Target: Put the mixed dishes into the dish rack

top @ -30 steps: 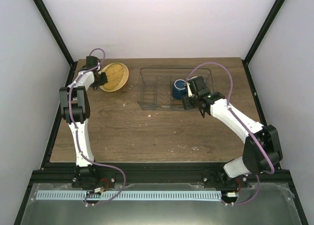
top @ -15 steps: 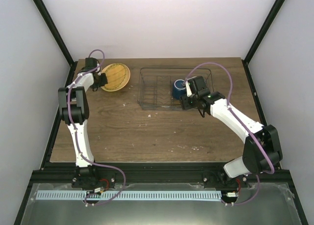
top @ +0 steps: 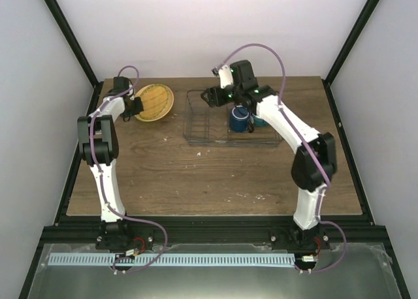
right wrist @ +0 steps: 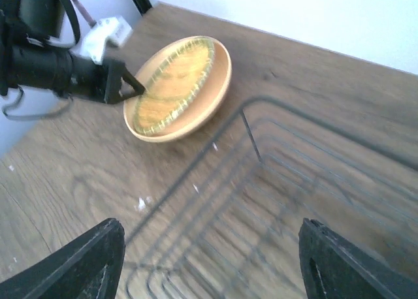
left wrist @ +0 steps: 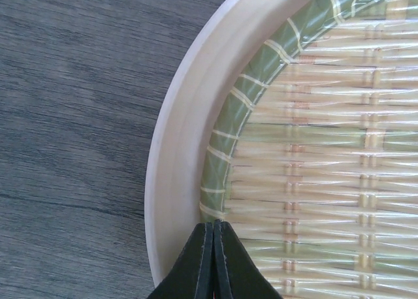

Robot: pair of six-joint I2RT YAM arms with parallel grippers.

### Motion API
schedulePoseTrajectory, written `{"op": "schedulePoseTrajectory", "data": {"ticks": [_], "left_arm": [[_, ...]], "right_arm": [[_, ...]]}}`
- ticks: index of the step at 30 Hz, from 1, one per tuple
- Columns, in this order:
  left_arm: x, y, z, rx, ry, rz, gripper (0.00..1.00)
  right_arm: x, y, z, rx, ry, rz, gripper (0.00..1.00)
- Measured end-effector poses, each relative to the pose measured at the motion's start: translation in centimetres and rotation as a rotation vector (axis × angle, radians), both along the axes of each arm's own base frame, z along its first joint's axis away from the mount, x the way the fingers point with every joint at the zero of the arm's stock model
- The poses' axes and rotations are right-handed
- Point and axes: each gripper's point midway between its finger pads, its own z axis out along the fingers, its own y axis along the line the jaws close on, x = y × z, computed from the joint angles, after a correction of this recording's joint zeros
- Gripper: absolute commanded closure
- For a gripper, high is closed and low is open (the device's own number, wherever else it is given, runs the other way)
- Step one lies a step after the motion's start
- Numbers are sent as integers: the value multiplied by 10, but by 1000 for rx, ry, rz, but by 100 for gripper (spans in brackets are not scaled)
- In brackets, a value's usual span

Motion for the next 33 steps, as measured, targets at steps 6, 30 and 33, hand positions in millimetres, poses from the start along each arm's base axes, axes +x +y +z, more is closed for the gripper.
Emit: {"op": "schedulePoseTrajectory", "data": {"ticks": [6, 30, 33], "left_arm": [[0, -1, 0, -13, -1, 1, 99], [0, -5, 0, -42, -2, -13, 99], [0, -6, 0, -44, -2, -15, 99]], "right_arm": [[48, 55, 9, 89, -16, 98, 28], [57, 140, -42, 223, 76, 258, 21], [48, 137, -50, 197, 93, 265, 15]]}}
